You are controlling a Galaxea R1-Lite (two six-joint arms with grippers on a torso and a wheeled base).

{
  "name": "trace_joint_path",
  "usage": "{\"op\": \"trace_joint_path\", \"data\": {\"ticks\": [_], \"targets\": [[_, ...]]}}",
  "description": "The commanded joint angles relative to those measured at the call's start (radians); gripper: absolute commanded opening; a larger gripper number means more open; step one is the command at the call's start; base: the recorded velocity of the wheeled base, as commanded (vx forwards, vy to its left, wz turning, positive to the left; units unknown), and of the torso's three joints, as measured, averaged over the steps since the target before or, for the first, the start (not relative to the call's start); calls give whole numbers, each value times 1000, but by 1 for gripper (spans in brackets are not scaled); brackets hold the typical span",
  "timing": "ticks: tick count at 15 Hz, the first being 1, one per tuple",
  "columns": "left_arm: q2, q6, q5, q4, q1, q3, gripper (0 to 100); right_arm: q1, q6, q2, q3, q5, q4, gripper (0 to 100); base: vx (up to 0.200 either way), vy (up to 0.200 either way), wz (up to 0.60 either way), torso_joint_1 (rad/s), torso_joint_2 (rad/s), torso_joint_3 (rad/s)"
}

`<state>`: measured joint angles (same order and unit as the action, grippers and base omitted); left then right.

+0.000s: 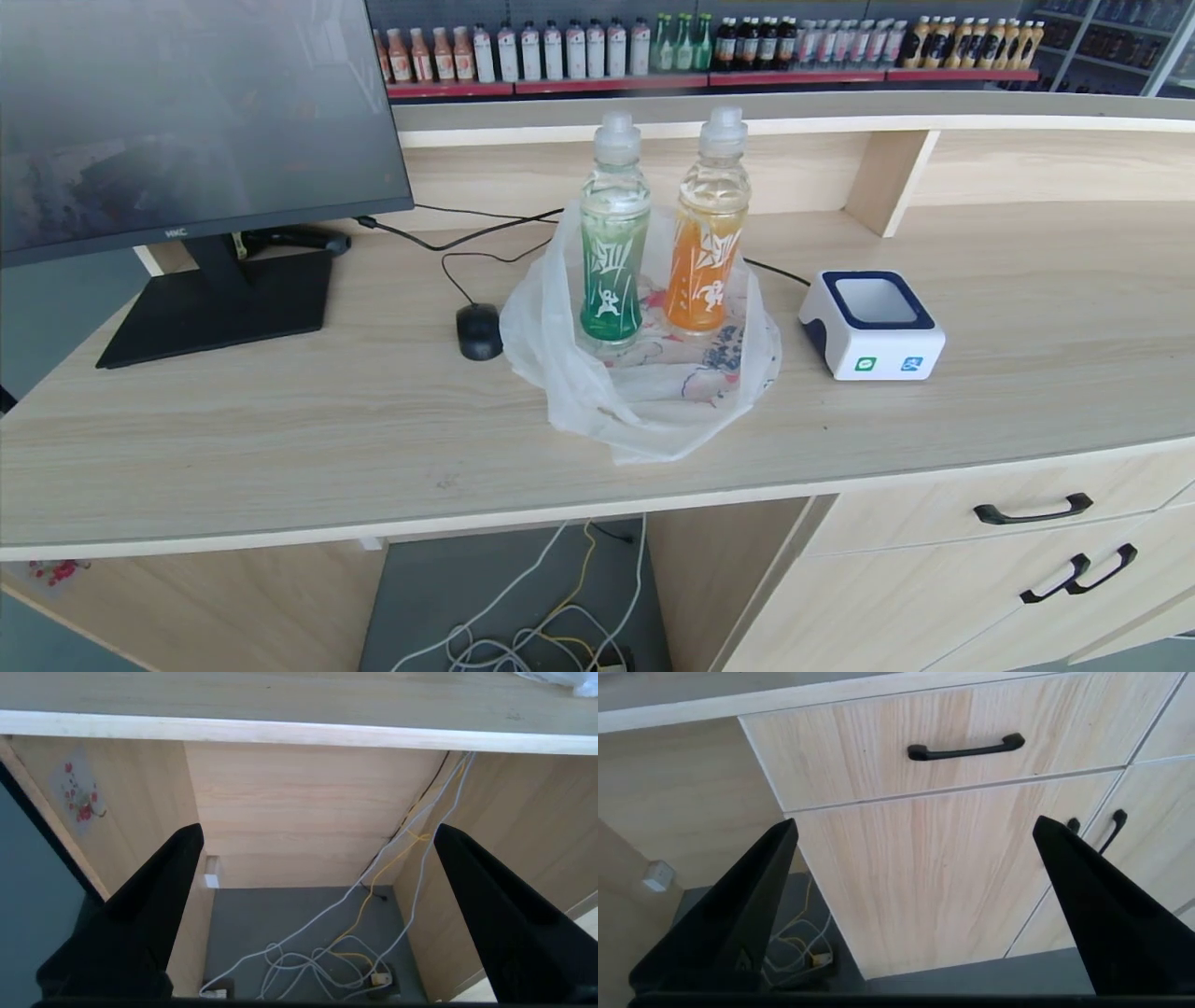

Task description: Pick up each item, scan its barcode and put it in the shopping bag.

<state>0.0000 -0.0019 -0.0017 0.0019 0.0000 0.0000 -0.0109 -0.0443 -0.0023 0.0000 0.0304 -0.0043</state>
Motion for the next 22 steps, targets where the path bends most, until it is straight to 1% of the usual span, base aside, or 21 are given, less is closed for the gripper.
{"op": "trace_joint_path", "data": {"ticks": [1, 22], "targets": [[0, -3, 0, 0, 0, 0, 100, 0, 0, 2, 0, 0, 0, 100, 0, -200, 0, 17, 7, 2], [0, -10, 0, 0, 2, 0, 100, 0, -3, 2, 0, 0, 0, 100, 0, -200, 0, 3, 3, 2]]}}
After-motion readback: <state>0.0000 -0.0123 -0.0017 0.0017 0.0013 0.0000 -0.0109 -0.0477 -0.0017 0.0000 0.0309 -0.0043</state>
